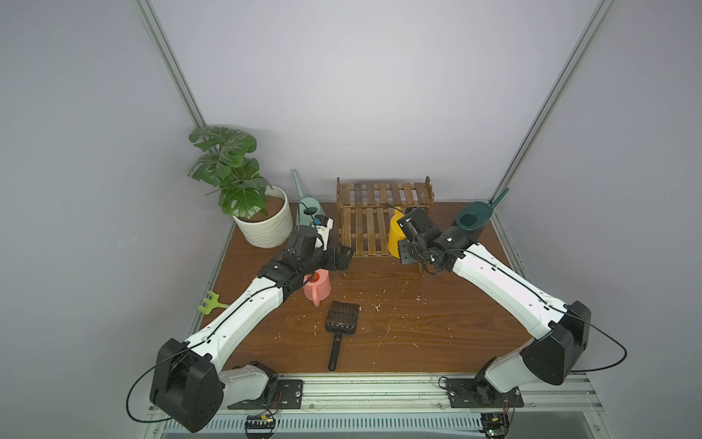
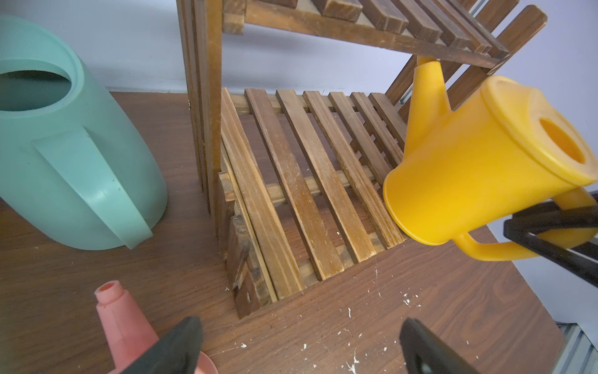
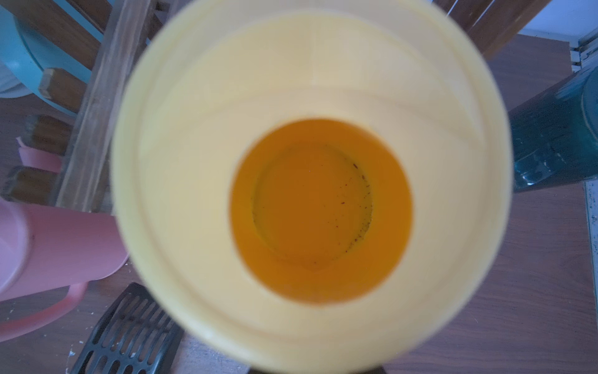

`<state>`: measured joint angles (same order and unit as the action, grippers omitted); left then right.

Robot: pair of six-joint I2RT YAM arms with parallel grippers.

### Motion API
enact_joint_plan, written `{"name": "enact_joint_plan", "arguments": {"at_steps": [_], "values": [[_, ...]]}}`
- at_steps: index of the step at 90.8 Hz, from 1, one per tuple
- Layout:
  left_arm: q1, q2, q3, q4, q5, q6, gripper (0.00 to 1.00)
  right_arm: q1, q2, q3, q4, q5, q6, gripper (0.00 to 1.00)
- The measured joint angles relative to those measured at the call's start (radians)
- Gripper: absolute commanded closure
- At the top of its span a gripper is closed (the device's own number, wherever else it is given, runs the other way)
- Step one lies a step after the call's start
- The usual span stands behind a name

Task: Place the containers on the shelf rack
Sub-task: 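Place the container on the shelf.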

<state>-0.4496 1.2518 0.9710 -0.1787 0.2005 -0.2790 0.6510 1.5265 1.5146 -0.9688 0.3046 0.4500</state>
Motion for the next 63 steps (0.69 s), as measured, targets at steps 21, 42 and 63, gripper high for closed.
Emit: {"name": "enact_joint_plan", "arguments": {"at_steps": [21,42,63], "values": [[0.0,0.0,0.0,0.0,0.002,0.0,0.02,-0.005,0.009,0.0,0.0,-0.01,-0.043,0.74],[0.0,0.0,0.0,0.0,0.002,0.0,0.02,-0.017,0.028,0.0,0.001,-0.009,-0.047,0.7],[0.0,0.0,0.0,0.0,0.002,0.0,0.02,-0.023,0.027,0.0,0.016,-0.009,-0.043,0.63]]}}
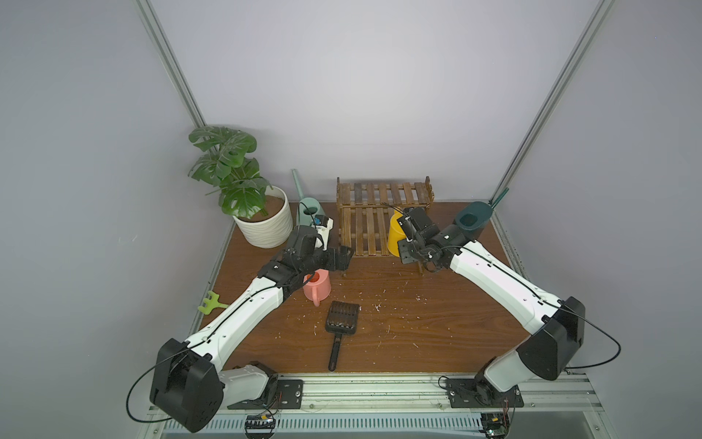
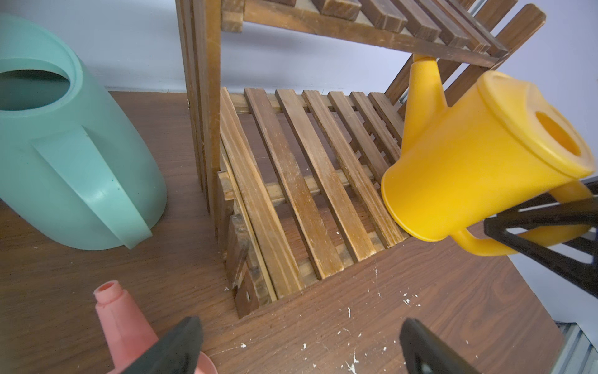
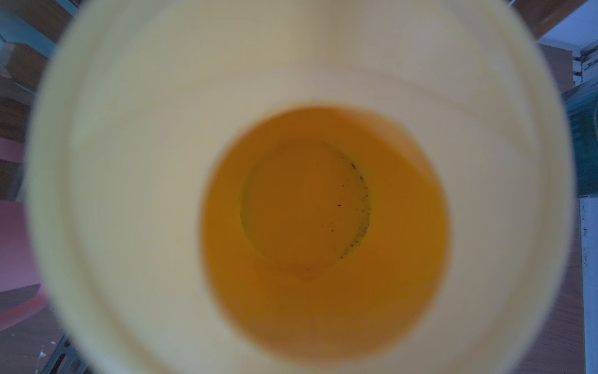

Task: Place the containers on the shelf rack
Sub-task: 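Place the container on the shelf.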

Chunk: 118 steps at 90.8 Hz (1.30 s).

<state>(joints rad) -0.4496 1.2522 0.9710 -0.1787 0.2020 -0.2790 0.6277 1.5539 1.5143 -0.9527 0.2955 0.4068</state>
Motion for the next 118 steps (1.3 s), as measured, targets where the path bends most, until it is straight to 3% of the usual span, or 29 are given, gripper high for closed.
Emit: {"name": "enact_joint_plan", "arguments": {"at_steps": [36,68,91,118], "values": [[0.0,0.0,0.0,-0.002,-0.003,0.0,0.02,0.0,-0.046,-0.045,0.027,-0.014,0.001,0.39],[0.0,-0.002,-0.002,-0.023,-0.02,-0.004,0.02,-0.002,-0.148,-0.125,0.061,-0.023,-0.029,0.12],[-0.001,-0.116,-0.087,-0.054,-0.124,-0.05,0.02,-0.002,-0.257,-0.193,0.123,-0.032,-0.056,0.01],[-0.003,-0.31,-0.227,-0.15,-0.317,-0.126,0.01,-0.006,-0.407,-0.349,0.218,-0.026,-0.096,0.01]]}}
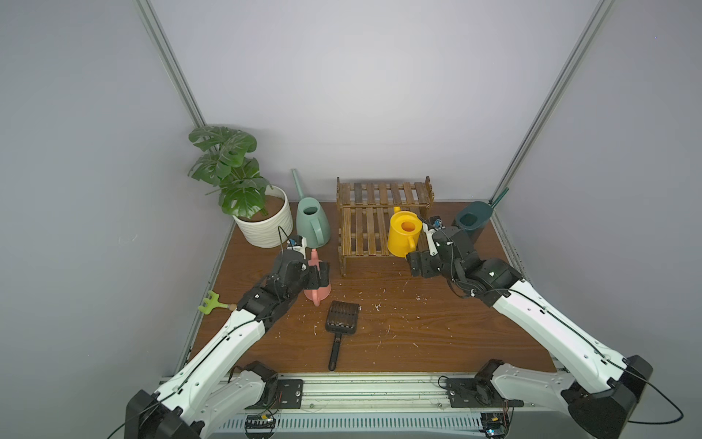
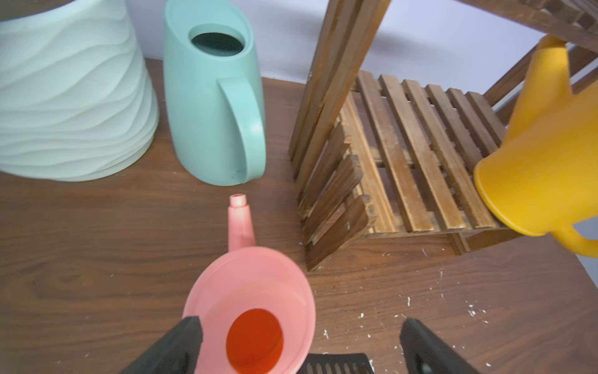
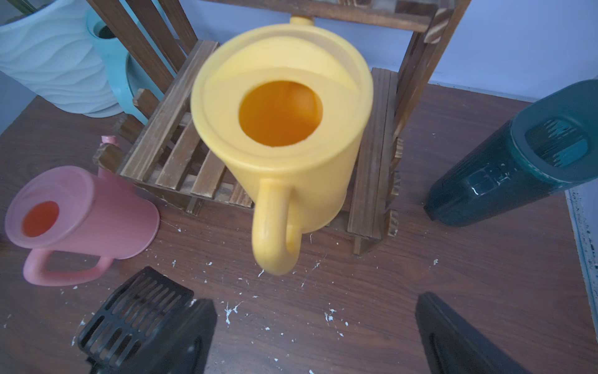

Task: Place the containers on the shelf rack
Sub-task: 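Place the container on the shelf, then pick up a container from the center of the board.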

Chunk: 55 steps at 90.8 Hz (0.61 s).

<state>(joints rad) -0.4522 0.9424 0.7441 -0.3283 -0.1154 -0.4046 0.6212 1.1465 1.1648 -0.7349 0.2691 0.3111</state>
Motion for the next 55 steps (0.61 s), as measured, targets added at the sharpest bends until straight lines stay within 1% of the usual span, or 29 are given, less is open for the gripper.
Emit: {"name": "enact_joint_plan", "arguments": {"at_steps": [14,38,46,55], "values": [[-0.01,-0.03,-0.03,-0.048,-0.021,-0.029,0.01,-0.006,-0.039,-0.073,0.03,0.005,-0.021,0.01],[-0.096,-0.023,-0.092,-0.076,-0.034,-0.092,0.0,-0.033,-0.11,-0.134,0.055,0.012,-0.043,0.01],[-0.126,-0.003,-0.117,-0.079,-0.054,-0.117,0.03,-0.037,-0.124,-0.14,0.06,0.011,-0.043,0.01],[-0.137,0.008,-0.148,-0.076,-0.088,-0.143,0.04,-0.039,-0.134,-0.154,0.075,0.003,-0.043,0.01]]}}
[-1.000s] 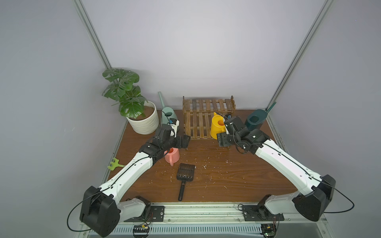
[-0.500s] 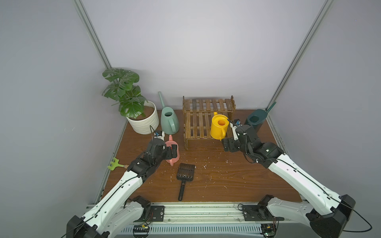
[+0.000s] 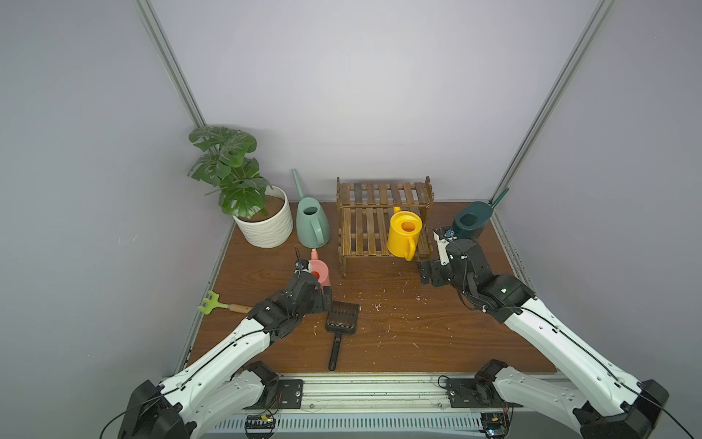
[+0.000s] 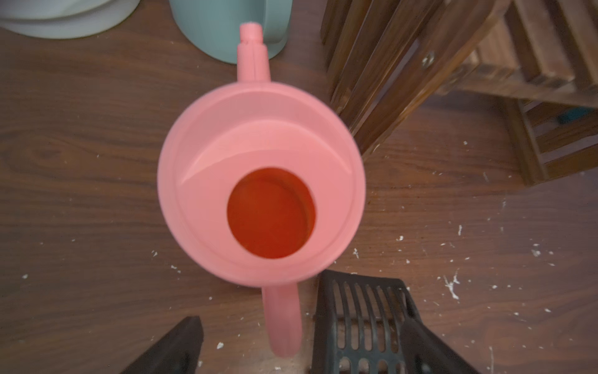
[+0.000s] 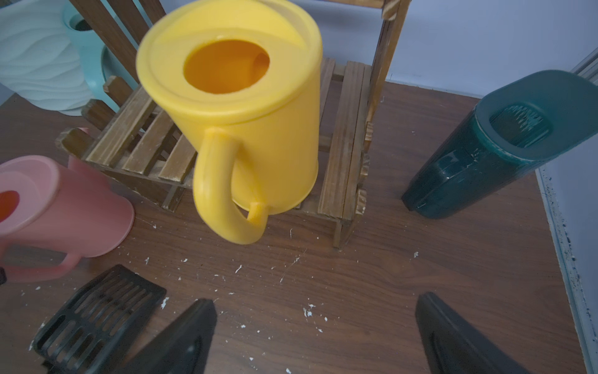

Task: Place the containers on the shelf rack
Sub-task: 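Pick up a container from the center of the board.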

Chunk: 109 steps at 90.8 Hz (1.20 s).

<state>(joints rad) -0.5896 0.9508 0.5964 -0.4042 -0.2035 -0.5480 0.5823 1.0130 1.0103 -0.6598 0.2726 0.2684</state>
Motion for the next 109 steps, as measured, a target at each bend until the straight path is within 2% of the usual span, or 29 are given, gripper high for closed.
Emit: {"name": "enact_joint_plan", "arguments": {"at_steps": [20,45,68,80,109], "values": [[-0.002,-0.001,-0.084,0.076,-0.073,-0.031,0.24,0.0,-0.01,-0.044,0.01,-0.008,0.0,0.01],[-0.002,-0.001,-0.185,0.226,-0.13,-0.047,0.39,0.0,-0.037,-0.064,0.01,-0.011,0.001,0.01],[-0.005,0.019,-0.214,0.318,-0.164,-0.028,0.62,-0.002,-0.044,-0.066,0.01,-0.011,0.001,0.01],[-0.005,0.034,-0.214,0.33,-0.164,-0.017,0.74,-0.002,-0.045,-0.066,0.01,-0.011,0.001,0.01],[-0.006,-0.003,-0.199,0.264,-0.144,-0.009,0.89,-0.002,-0.068,-0.066,0.01,-0.01,0.001,0.01]]}}
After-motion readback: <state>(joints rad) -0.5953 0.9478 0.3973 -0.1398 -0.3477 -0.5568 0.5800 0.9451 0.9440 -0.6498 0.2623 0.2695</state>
